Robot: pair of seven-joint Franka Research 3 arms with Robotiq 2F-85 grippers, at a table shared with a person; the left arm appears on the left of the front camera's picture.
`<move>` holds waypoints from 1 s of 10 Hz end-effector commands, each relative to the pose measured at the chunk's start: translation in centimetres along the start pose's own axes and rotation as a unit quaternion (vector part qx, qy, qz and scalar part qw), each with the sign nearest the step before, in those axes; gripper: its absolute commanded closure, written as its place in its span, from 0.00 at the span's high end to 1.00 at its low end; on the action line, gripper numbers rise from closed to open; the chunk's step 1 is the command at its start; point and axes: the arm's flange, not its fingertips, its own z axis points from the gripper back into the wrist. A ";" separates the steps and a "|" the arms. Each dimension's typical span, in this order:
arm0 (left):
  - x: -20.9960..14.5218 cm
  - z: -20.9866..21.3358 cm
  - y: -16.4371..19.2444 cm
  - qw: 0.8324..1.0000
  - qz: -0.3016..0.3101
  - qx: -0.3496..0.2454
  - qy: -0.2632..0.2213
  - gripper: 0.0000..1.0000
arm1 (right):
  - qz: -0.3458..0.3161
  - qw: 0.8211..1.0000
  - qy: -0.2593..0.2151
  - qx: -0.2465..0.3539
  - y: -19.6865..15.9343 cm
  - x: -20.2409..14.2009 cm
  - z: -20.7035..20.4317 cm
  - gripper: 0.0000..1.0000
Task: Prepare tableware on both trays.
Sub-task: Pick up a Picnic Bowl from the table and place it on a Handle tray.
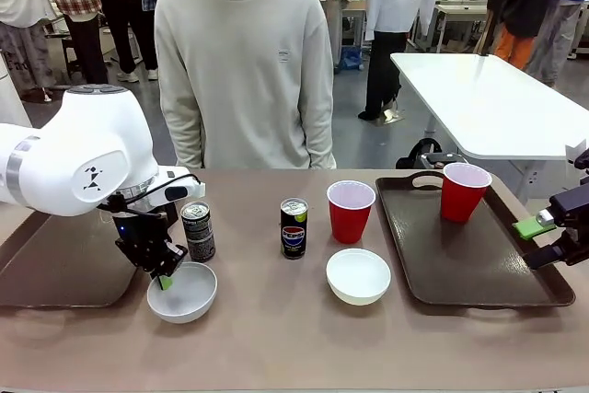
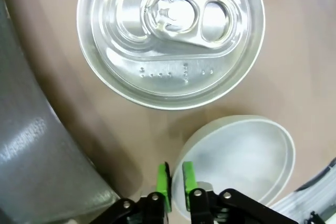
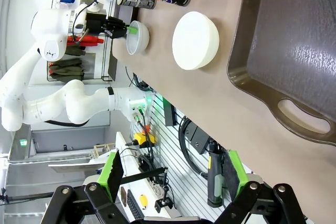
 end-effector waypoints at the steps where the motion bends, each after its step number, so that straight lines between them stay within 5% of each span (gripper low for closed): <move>1: -0.5 1.2 -0.2 1.000 0.009 -0.016 0.011 0.00 | 0.001 1.000 -0.002 0.009 -0.1 0.0 0.0 1.00; 6: -4.0 5.2 0.5 0.999 0.024 -0.042 0.007 0.00 | 0.001 1.000 -0.002 0.009 -0.1 0.0 0.0 1.00; 10: -7.9 10.9 3.2 0.995 0.047 -0.058 -0.062 0.00 | 0.001 1.000 -0.002 0.009 -0.1 0.0 0.0 1.00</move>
